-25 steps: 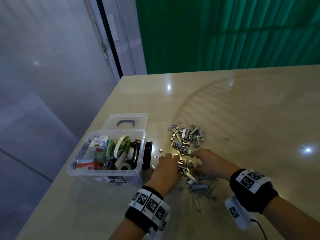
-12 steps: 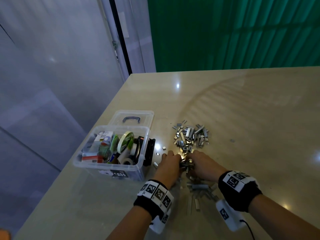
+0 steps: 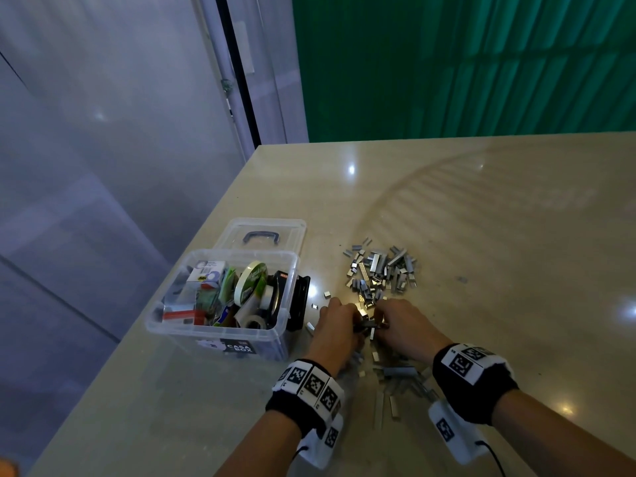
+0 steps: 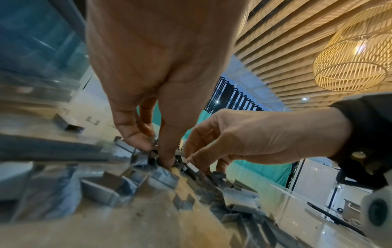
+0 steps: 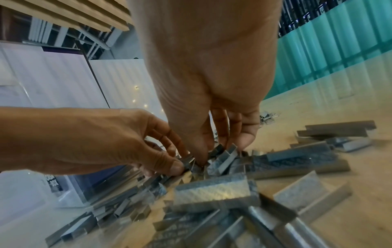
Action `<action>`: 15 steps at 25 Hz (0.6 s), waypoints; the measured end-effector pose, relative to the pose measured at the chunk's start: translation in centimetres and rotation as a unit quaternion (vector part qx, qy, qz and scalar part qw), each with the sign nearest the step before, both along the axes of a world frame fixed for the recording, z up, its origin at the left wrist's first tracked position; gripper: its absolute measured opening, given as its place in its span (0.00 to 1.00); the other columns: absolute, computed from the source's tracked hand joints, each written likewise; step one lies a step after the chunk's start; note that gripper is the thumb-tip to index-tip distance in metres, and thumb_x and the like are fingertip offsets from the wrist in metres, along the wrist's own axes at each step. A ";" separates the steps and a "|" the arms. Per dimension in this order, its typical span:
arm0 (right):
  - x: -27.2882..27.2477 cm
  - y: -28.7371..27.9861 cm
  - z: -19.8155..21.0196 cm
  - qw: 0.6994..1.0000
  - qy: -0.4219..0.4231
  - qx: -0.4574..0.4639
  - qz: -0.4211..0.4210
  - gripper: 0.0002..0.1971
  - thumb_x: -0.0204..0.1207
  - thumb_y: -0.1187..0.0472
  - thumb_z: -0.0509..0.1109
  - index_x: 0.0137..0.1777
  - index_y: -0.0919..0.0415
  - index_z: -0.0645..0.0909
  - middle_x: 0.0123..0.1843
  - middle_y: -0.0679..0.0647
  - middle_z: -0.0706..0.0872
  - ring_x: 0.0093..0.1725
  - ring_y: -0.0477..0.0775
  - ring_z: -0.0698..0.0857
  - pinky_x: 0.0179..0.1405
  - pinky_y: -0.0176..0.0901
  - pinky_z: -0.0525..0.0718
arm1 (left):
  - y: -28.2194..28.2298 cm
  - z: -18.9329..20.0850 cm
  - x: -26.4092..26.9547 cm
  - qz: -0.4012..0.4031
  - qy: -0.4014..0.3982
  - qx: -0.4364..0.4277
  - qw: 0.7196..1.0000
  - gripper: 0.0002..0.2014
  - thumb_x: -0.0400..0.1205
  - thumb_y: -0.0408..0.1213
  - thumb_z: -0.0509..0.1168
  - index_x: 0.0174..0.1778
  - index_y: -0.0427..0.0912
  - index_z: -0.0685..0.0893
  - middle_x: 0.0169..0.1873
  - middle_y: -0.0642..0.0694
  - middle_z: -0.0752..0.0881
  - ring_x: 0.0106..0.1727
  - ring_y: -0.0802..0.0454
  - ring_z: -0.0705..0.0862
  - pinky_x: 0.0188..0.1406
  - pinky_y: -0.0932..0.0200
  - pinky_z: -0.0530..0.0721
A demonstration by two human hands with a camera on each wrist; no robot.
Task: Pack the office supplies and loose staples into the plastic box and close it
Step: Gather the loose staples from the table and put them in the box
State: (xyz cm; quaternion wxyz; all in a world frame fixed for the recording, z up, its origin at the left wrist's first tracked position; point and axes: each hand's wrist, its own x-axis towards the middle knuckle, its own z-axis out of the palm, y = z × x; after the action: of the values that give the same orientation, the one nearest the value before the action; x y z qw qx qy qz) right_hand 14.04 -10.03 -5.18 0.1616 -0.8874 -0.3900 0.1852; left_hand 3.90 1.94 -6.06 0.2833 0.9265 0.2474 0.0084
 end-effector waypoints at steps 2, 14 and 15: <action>-0.1 0.2 -0.2 1.000 0.014 -0.001 0.006 0.20 0.80 0.52 0.71 0.70 0.52 0.73 0.62 0.54 0.83 0.58 0.57 0.83 0.54 0.52 0.83 | 0.1 0.1 0.0 -0.009 0.006 0.012 1.000 0.14 0.79 0.34 0.73 0.60 0.46 0.86 0.60 0.44 0.77 0.64 0.45 0.76 0.64 0.49 0.81; 0.7 1.2 0.0 1.000 0.012 -0.015 0.021 0.13 0.77 0.61 0.73 0.58 0.58 0.75 0.60 0.54 0.75 0.57 0.52 0.74 0.46 0.37 0.72 | 0.9 0.6 -0.5 -0.045 0.013 0.058 0.997 0.09 0.84 0.38 0.68 0.58 0.43 0.87 0.56 0.44 0.80 0.62 0.44 0.74 0.61 0.47 0.80; 0.7 1.1 0.2 1.000 0.017 -0.008 0.023 0.11 0.78 0.62 0.73 0.57 0.58 0.75 0.58 0.53 0.75 0.55 0.51 0.74 0.43 0.35 0.71 | 1.0 0.6 -0.5 -0.049 0.010 0.058 0.997 0.08 0.84 0.38 0.68 0.57 0.42 0.87 0.55 0.44 0.81 0.62 0.44 0.75 0.61 0.47 0.81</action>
State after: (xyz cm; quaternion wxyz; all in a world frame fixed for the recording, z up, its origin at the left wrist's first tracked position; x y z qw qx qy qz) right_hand 14.69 -8.88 -4.98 0.1571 -0.8760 -0.4063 0.2069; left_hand 3.38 2.96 -5.51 0.2262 0.9525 0.2041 -0.0006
